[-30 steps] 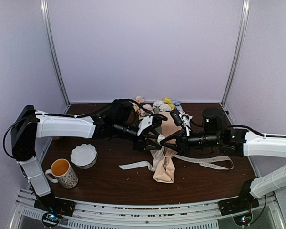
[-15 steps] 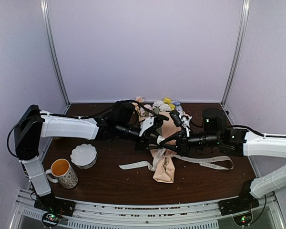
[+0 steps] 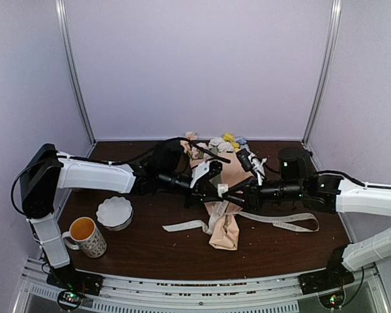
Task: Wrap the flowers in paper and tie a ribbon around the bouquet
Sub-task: Pass from the right arm to the left, then pick up the right side of the half-tied ribbon from the center of the board.
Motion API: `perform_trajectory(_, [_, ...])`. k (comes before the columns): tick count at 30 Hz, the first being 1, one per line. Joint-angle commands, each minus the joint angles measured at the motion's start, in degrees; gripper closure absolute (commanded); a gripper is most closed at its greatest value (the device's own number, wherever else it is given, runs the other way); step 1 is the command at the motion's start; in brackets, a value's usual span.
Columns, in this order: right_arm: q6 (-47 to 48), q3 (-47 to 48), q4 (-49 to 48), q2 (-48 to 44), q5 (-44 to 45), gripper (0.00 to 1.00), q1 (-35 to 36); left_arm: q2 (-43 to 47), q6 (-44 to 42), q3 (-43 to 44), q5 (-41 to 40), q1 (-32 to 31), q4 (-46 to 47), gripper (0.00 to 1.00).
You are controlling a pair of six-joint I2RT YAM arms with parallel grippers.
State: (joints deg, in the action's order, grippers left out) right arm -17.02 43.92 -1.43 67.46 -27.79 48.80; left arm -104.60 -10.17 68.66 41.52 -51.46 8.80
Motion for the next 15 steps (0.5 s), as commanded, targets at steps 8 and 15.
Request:
perform_trajectory(8, [-11.77,0.62,36.51,-4.86,33.51,0.39,-23.22,5.50,1.88,-5.55,-13.02,-2.20,5.38,1.00])
perform_trajectory(15, [-20.93,-6.51,39.08,-8.70,40.97,0.28,-35.70,5.47,-0.81,-3.91,-15.78,-4.12,1.60,1.00])
